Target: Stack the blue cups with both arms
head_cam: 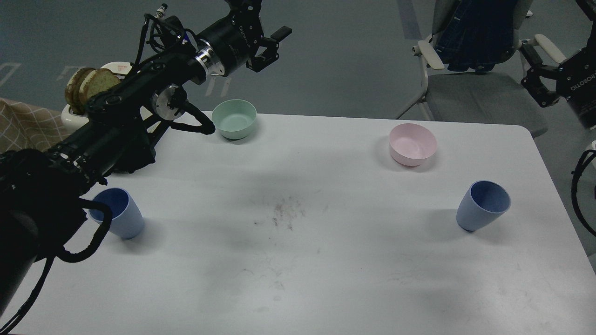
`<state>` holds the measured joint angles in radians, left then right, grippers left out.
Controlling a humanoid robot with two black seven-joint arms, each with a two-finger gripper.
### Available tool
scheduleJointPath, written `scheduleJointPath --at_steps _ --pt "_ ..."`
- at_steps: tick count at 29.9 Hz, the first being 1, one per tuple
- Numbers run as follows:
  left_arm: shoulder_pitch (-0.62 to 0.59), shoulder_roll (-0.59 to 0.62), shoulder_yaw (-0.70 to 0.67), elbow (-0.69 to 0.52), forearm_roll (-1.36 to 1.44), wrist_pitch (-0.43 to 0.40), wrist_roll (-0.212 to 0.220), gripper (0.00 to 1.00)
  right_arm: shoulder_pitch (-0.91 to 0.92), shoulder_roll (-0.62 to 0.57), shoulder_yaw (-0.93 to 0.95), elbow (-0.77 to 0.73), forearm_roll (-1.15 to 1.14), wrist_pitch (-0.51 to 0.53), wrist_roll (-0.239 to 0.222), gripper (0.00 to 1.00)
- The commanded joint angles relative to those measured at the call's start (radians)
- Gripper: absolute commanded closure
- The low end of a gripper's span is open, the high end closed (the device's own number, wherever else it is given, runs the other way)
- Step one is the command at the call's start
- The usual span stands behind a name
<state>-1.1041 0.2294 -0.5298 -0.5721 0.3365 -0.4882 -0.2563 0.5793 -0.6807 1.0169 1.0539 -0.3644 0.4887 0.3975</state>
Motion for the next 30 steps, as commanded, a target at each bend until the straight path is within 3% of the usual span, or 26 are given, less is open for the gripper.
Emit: scheduleJointPath --at_steps 1,10,17,30 --pt "0.047 0.002 -0.013 -0.008 -0.004 0.000 0.020 0.02 0.001 0.009 0.000 -0.002 -0.002 0.000 0.000 0.00" --pt "0.050 0.013 -0.021 0.000 -0.013 0.000 0.011 0.02 0.011 0.001 0.000 -0.017 -0.002 0.000 -0.002 0.00" --pt "0.053 0.022 -0.130 0.023 -0.099 0.000 0.006 0.02 0.013 0.000 -0.004 -0.041 -0.017 0.000 -0.003 0.00" --pt "0.067 0.018 -0.122 0.021 -0.099 0.000 0.008 0.02 0.013 0.009 -0.005 -0.035 -0.039 0.000 -0.009 0.00"
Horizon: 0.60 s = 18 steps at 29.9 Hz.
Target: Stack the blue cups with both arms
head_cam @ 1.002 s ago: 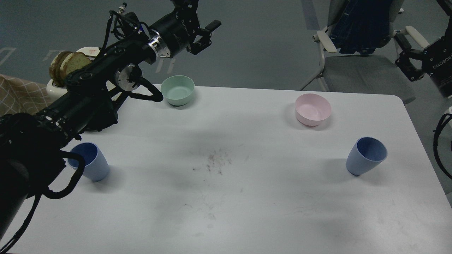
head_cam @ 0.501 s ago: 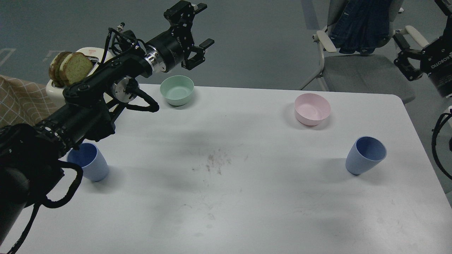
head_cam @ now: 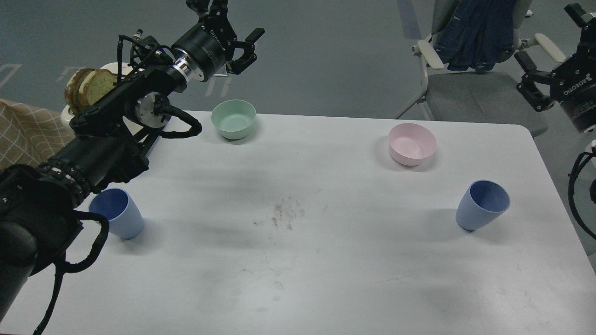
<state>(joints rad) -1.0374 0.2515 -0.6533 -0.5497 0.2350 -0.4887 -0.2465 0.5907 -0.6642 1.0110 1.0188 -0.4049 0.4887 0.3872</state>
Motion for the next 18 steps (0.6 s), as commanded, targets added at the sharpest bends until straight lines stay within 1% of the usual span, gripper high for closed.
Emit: scheduleJointPath --at_steps 1,7,18 --pt "0.004 -0.003 0.001 -0.001 0.003 0.000 -0.004 0.02 -0.002 -0.009 0.001 -0.002 0.001 0.000 0.001 0.00" --pt "0.028 -0.015 -0.005 -0.009 0.003 0.000 -0.011 0.02 -0.009 -0.009 0.001 -0.002 0.000 0.000 0.001 0.00" --pt "0.028 -0.020 -0.003 -0.012 0.015 0.000 -0.023 0.02 -0.011 0.003 0.014 0.000 0.001 0.000 0.005 0.00"
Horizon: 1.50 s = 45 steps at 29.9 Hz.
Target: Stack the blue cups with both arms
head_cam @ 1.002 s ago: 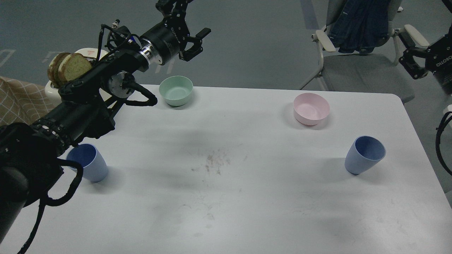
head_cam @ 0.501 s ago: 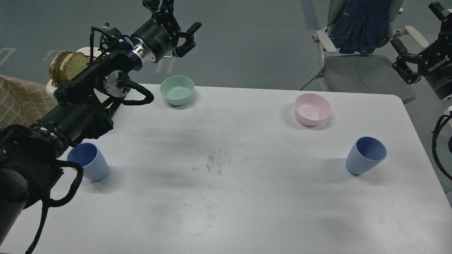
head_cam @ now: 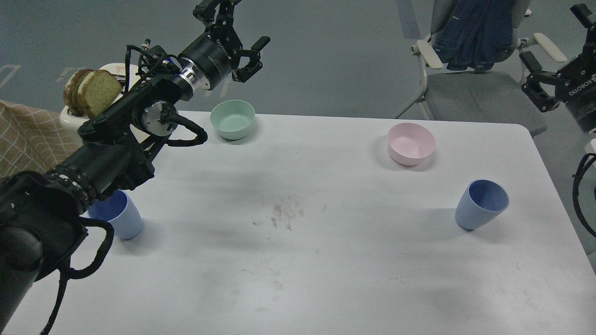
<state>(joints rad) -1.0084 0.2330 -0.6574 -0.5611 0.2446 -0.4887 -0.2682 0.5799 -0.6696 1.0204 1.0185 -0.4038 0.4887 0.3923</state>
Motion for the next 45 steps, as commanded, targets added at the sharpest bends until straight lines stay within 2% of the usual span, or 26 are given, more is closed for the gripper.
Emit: scheduleJointPath --at_steps 1,22,26,29,33,35,37,40,43,45 --pt "-0.001 -0.001 0.001 0.000 0.005 0.000 -0.002 0.02 0.000 0.008 0.004 0.000 0.000 0.000 0.000 0.00" --pt "-0.001 -0.009 0.004 -0.017 0.039 0.000 0.000 0.02 0.000 0.015 0.006 -0.001 -0.001 0.000 0.004 0.00" --pt "-0.001 0.057 0.005 -0.121 0.131 0.000 0.000 0.02 0.001 0.010 0.006 -0.002 0.000 0.000 0.004 0.00" --pt "0.002 0.149 0.005 -0.244 0.249 0.000 0.000 0.02 0.001 0.010 0.007 -0.002 -0.001 0.000 0.004 0.00" --pt "0.045 0.363 0.005 -0.510 0.471 0.000 0.003 0.03 0.001 0.015 0.006 -0.003 -0.003 0.000 0.004 0.00" --pt "0.059 0.437 0.005 -0.597 0.548 0.000 0.003 0.03 0.001 0.015 0.006 -0.003 -0.003 0.000 0.004 0.00" --pt "0.112 0.602 0.005 -0.776 0.687 0.000 0.000 0.03 0.001 0.015 0.006 -0.003 -0.003 0.000 0.004 0.00" --pt "0.183 0.768 0.004 -0.936 0.783 0.000 -0.011 0.03 0.001 0.016 0.006 -0.003 -0.003 0.000 0.004 0.00" --pt "0.253 0.911 0.005 -1.028 0.855 0.000 -0.054 0.03 0.000 0.018 0.004 -0.003 -0.006 0.000 0.004 0.00" --pt "0.335 1.006 0.007 -1.050 0.944 0.000 -0.115 0.03 0.000 0.025 0.003 -0.003 -0.009 0.000 0.004 0.00"
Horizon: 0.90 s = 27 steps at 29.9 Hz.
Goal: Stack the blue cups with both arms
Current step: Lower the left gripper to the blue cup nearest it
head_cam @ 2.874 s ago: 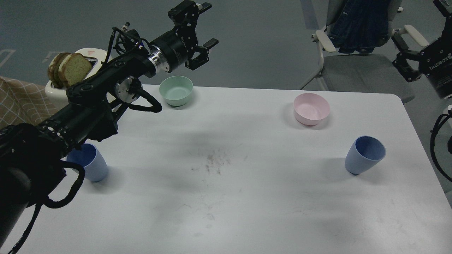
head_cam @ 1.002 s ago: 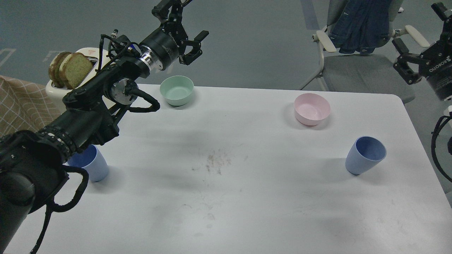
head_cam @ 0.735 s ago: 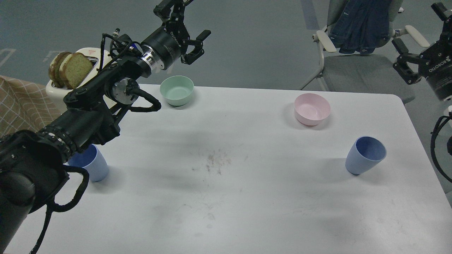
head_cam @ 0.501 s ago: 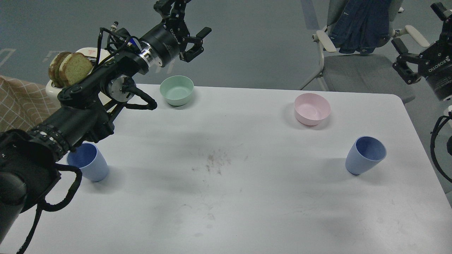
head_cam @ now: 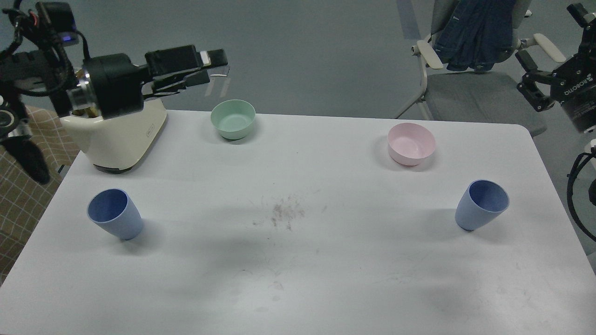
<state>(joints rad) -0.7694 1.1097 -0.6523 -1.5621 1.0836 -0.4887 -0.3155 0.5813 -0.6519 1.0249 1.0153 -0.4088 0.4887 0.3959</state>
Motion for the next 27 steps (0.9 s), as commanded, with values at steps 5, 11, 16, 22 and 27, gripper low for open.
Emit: scheduleJointPath --at_steps 5,11,16,22,27 --pt "0.166 0.215 0.003 -0.032 0.365 0.000 -0.173 0.03 -0.006 0.008 -0.003 -0.001 -0.005 0.000 0.000 0.00" --pt "0.180 0.223 0.016 0.031 0.472 0.000 -0.173 0.03 -0.015 0.023 -0.002 0.000 -0.007 0.000 0.000 0.00" --pt "0.182 0.222 0.094 0.082 0.530 0.000 -0.173 0.03 -0.017 0.021 -0.002 0.000 -0.007 0.000 0.000 0.00" --pt "0.185 0.217 0.258 0.178 0.576 0.068 -0.173 0.03 -0.024 0.021 0.000 0.002 -0.007 0.000 0.000 0.00" --pt "0.186 0.180 0.266 0.266 0.570 0.088 -0.173 0.03 -0.024 0.021 0.000 0.003 -0.008 0.000 0.000 0.00"
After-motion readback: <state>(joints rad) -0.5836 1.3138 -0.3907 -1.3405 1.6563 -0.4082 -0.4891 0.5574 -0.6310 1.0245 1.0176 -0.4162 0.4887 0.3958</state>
